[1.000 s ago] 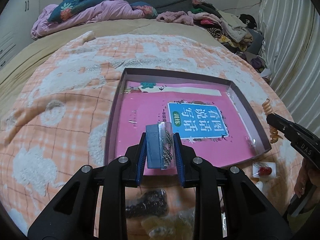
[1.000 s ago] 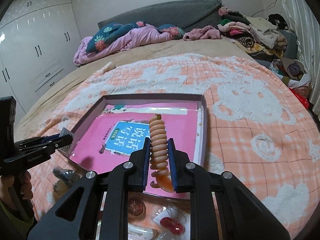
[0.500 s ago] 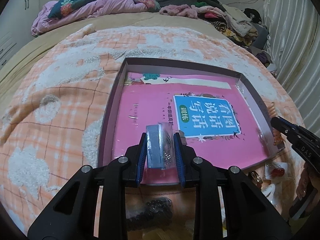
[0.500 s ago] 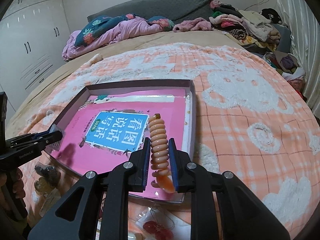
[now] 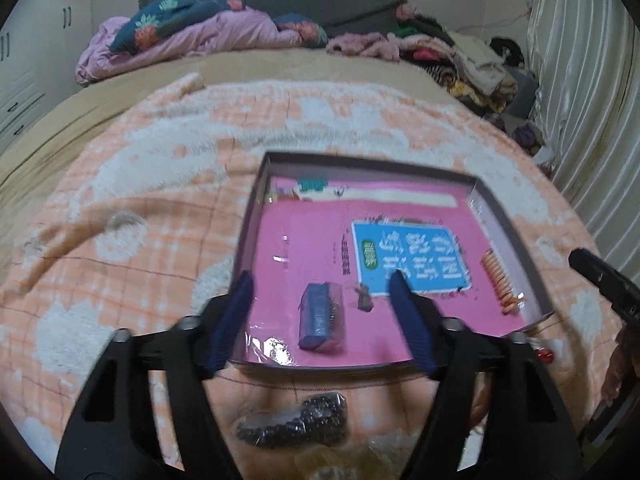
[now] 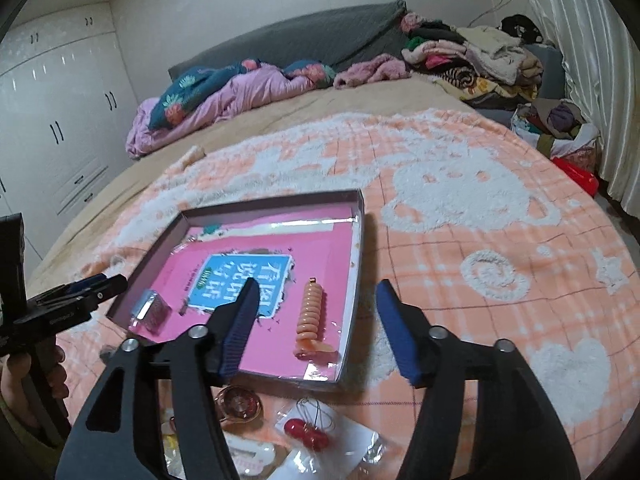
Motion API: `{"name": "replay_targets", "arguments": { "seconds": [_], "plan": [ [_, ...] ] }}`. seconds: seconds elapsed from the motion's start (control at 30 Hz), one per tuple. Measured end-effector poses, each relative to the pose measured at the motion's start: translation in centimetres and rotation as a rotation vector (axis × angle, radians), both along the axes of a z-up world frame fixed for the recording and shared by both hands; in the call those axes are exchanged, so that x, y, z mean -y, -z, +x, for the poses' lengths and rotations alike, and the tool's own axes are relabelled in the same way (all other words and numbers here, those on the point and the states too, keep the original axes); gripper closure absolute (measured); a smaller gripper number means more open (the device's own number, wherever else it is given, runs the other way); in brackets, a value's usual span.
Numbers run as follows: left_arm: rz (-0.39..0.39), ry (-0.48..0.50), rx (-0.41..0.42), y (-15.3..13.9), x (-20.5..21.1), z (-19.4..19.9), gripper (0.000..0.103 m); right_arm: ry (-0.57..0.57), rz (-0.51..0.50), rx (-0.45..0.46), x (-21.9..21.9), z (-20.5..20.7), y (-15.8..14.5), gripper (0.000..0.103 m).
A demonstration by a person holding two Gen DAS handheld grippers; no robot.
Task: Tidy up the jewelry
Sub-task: 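Carry both items into the brown box and open both tools, then lift both tools away from the box toward the loose items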
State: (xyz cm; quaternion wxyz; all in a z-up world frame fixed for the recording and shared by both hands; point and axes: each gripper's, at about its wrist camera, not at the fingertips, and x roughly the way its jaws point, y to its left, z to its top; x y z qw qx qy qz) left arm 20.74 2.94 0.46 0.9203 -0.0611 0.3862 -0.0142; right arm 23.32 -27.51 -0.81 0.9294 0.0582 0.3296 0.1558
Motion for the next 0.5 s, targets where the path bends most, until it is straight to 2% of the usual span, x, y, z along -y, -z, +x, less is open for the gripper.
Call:
{"name": "replay_targets", "arguments": {
  "seconds": [0.13, 0.17, 0.23, 0.33, 0.5],
  "plan": [
    [-0.011, -0.032, 0.049, -1.9, -0.5, -1.5, 0.016, -0.006, 0.013, 0.034, 0.2, -1.6, -1.3, 0.025],
    [-0.018, -0.037, 0.055, -2.2, -0.7, -1.8, 0.014, -0.008, 0.014, 0.042, 0.2, -2.0, -1.6, 0.023],
    [-0.037, -0.038, 0.06, -2.7, -1.0, -2.5, 0.013, -0.011, 0.015, 0.055, 0.3, -2.7, -2.1, 0.016],
    [-0.035, -0.046, 0.069, -3.4, -1.1, -3.4, 0.01, -0.019, 0.015, 0.068, 0.3, -3.6, -2.8, 0.015],
    [-0.049, -0.041, 0.087, -4.4, -1.4, -5.2, 0.01, -0.035, 0.01, 0.079, 0.3, -5.3, -3.6, 0.014]
  ]
}}
